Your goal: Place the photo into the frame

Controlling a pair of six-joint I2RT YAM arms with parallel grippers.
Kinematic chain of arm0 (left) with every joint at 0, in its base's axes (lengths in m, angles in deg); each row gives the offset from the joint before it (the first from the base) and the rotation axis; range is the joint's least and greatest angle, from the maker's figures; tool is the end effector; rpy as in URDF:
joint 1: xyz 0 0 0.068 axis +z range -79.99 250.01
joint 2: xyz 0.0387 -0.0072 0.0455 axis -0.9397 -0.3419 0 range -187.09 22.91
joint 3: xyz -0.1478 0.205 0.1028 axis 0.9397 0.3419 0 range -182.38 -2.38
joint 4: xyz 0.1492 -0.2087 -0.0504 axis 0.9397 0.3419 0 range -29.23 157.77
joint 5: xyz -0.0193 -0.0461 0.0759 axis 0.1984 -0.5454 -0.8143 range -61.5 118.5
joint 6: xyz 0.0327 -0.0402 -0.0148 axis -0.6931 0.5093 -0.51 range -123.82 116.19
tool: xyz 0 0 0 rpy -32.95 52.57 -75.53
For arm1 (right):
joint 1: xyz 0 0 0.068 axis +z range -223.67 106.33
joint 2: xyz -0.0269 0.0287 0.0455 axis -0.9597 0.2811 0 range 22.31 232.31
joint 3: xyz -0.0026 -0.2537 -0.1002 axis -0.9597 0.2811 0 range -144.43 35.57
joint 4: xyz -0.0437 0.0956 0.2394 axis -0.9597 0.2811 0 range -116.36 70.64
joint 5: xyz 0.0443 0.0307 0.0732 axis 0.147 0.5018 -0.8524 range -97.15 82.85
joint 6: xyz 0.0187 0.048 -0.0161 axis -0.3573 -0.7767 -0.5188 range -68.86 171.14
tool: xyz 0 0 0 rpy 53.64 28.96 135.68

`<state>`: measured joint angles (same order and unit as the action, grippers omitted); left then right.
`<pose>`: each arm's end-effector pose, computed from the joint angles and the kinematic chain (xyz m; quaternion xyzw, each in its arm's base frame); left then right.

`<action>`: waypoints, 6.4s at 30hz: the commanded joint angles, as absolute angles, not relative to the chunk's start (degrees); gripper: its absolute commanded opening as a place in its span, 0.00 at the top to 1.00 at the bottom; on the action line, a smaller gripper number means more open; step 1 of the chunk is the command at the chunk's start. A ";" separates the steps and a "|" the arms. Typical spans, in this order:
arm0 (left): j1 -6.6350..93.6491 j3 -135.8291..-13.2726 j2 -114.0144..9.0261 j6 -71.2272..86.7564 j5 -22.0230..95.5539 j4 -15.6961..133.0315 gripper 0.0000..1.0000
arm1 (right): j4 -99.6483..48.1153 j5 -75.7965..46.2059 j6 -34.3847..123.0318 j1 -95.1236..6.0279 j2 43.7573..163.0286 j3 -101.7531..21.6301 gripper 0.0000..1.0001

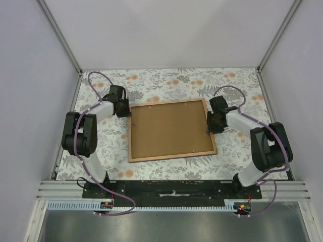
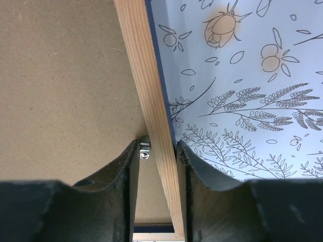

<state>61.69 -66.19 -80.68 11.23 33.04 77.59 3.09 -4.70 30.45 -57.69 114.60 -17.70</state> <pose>0.3647 -0.0561 0.1681 -0.0448 0.9561 -0.0952 0.2735 0.2877 0.0808 0.1676 0.0443 0.9812 0.0388 0.1839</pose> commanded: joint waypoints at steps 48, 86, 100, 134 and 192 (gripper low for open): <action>58.50 -56.79 -66.56 23.60 21.74 79.23 0.35 | 1.41 -4.96 26.27 -57.94 115.47 -18.39 1.00; 54.27 -54.85 -71.13 23.52 15.14 78.00 0.63 | 1.32 -5.40 26.79 -57.86 115.65 -18.92 1.00; 54.54 -56.79 -74.30 23.52 13.74 77.91 0.91 | 1.24 -5.40 26.88 -57.94 115.39 -18.48 1.00; 54.54 -56.70 -74.47 22.90 15.14 76.42 0.98 | 1.59 -4.26 26.53 -56.71 116.00 -19.10 0.57; 24.06 -56.35 -55.66 -0.03 22.71 71.15 0.43 | 9.76 -1.44 27.85 -56.01 117.50 -27.44 1.00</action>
<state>28.75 -58.32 -57.55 5.73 22.42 75.10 7.57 -2.40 27.52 -56.27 117.84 -23.28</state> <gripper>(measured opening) 0.546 0.210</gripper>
